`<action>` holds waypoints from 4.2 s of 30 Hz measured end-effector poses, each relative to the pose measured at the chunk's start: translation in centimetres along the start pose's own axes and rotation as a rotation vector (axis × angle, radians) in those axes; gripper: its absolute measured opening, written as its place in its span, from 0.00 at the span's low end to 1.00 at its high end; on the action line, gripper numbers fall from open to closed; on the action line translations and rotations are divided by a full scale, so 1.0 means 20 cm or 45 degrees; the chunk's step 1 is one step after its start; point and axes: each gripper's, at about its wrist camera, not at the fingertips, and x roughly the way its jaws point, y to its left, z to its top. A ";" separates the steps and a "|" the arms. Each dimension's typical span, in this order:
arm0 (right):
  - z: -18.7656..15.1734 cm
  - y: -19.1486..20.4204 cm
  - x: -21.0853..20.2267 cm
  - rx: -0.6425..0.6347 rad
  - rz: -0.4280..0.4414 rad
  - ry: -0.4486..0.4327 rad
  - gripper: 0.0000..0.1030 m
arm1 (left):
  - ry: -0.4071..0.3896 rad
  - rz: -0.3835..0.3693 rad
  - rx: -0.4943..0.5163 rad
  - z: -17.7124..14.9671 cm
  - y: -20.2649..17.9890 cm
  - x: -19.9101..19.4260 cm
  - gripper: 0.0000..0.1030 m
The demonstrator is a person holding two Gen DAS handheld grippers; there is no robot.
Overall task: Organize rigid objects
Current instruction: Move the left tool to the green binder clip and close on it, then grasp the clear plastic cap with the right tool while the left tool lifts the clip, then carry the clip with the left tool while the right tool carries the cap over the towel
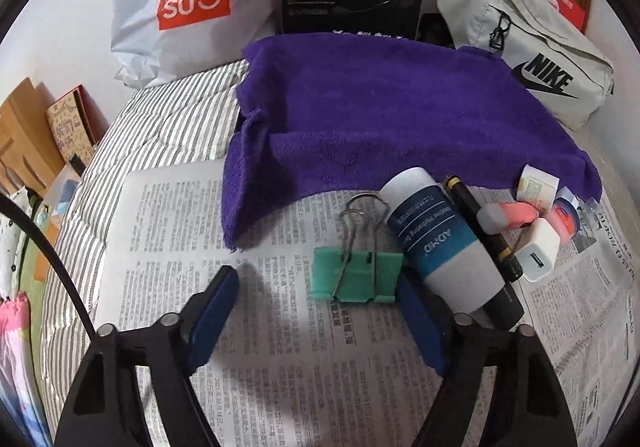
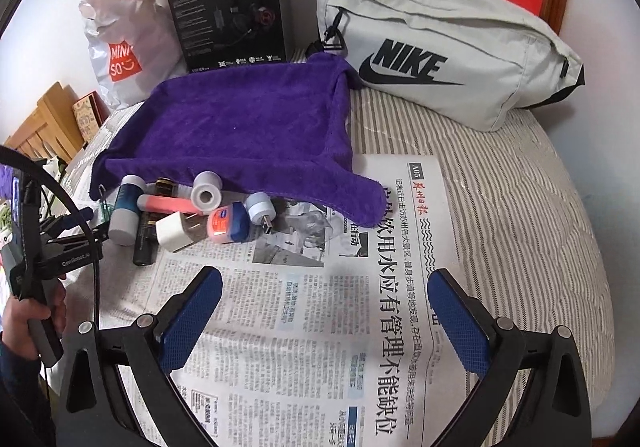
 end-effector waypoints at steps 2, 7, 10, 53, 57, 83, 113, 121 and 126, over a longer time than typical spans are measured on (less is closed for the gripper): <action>0.01 0.00 0.03 -0.001 -0.002 0.011 0.98 | -0.010 -0.011 0.012 0.00 -0.01 -0.01 0.66; 0.01 0.00 0.08 -0.007 0.002 0.027 0.98 | -0.026 -0.055 0.040 0.01 -0.03 -0.01 0.40; 0.02 0.01 0.09 -0.008 0.008 0.026 0.98 | -0.028 -0.051 0.049 0.02 -0.05 -0.01 0.40; 0.03 -0.05 0.18 -0.068 0.043 -0.090 0.27 | -0.023 -0.092 -0.104 -0.01 0.06 -0.20 0.39; 0.05 -0.04 0.15 -0.072 0.089 -0.109 0.27 | -0.040 -0.088 -0.099 0.02 0.06 -0.25 0.35; 0.02 -0.02 0.23 -0.069 0.111 -0.047 0.27 | 0.013 -0.041 -0.022 0.02 0.05 -0.03 0.38; 0.15 0.03 0.08 -0.101 0.189 -0.134 0.27 | -0.087 -0.151 -0.043 0.21 0.06 -0.32 0.36; 0.31 0.08 0.11 -0.130 0.187 -0.160 0.27 | -0.088 -0.170 -0.064 0.35 0.11 -0.23 0.36; 0.44 0.11 0.19 -0.138 0.185 -0.169 0.27 | -0.078 -0.182 -0.073 0.46 0.14 -0.13 0.36</action>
